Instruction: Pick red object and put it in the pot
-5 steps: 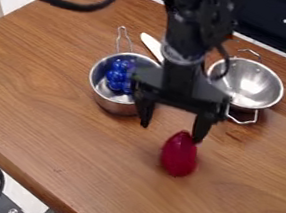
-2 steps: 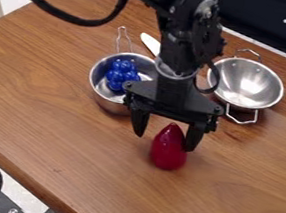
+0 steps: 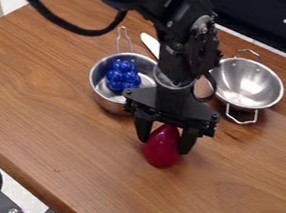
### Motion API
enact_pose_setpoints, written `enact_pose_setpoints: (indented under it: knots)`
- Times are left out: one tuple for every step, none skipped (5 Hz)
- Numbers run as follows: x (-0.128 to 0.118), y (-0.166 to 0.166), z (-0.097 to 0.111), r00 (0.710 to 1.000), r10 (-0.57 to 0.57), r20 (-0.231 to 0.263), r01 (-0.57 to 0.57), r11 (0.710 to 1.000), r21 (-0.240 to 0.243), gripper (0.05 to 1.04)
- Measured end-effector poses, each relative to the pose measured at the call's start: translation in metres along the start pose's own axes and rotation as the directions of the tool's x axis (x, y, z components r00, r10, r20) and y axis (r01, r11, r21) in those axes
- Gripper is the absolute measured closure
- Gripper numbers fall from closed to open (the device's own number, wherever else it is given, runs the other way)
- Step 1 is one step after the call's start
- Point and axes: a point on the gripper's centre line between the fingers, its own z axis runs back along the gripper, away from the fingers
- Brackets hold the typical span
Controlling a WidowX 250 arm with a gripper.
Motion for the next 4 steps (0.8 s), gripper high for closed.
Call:
enact_pose_setpoints:
  knots:
    - [-0.001, 0.005, 0.002, 1.0, 0.012, -0.028, -0.012, 1.0, -0.006, 0.373]
    - [-0.002, 0.011, 0.013, 0.999, 0.018, -0.035, -0.019, 1.0, -0.012, 0.373]
    - [0.004, 0.016, 0.029, 0.999, 0.034, -0.037, -0.035, 0.999, -0.025, 0.373]
    - [0.023, 0.027, 0.045, 0.996, 0.085, 0.005, -0.085, 0.996, -0.041, 0.373]
